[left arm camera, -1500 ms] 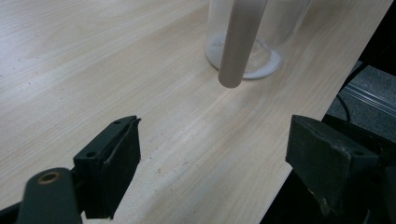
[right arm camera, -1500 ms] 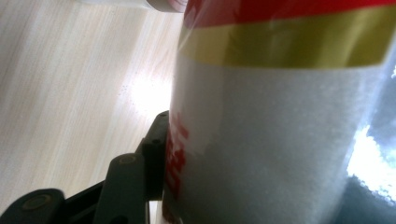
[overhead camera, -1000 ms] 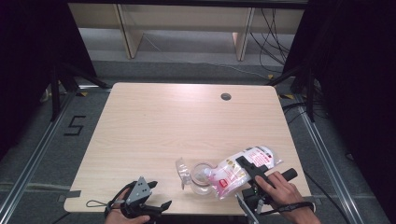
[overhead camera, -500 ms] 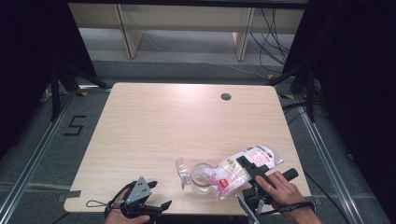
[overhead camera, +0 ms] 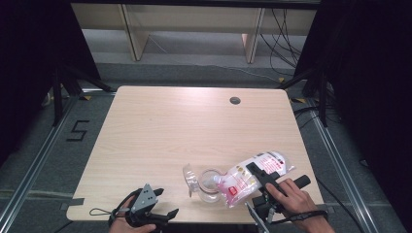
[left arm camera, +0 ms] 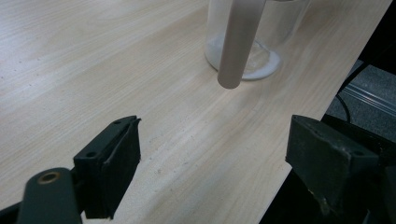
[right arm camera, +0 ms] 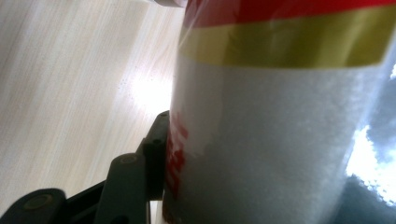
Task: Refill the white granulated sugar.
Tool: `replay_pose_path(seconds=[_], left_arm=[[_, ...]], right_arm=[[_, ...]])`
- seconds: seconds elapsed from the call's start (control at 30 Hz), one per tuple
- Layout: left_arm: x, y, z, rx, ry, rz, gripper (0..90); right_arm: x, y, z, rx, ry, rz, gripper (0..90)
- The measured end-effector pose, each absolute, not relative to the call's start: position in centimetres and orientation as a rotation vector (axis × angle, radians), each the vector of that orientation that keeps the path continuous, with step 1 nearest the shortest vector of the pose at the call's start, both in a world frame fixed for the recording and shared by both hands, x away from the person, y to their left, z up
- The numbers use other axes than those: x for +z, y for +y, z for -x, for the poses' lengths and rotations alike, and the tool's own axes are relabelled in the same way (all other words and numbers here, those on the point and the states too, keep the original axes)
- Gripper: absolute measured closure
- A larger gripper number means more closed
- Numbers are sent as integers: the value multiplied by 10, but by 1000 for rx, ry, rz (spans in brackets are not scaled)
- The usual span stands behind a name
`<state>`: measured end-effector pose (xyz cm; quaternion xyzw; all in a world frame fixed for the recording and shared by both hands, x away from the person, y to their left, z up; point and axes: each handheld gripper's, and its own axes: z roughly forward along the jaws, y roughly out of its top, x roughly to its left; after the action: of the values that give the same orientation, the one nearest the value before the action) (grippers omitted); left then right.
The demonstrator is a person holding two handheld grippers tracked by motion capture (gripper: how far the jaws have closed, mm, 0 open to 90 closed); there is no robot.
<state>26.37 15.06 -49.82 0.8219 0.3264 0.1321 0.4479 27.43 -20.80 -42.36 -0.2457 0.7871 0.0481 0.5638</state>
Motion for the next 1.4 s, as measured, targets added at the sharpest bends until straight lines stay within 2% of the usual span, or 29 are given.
replay_pose_path(seconds=[1.4], left_arm=[[-498, 151, -264, 314, 808, -2038, 174]], right_arm=[[-425, -207, -271, 71, 1845, 574, 521]])
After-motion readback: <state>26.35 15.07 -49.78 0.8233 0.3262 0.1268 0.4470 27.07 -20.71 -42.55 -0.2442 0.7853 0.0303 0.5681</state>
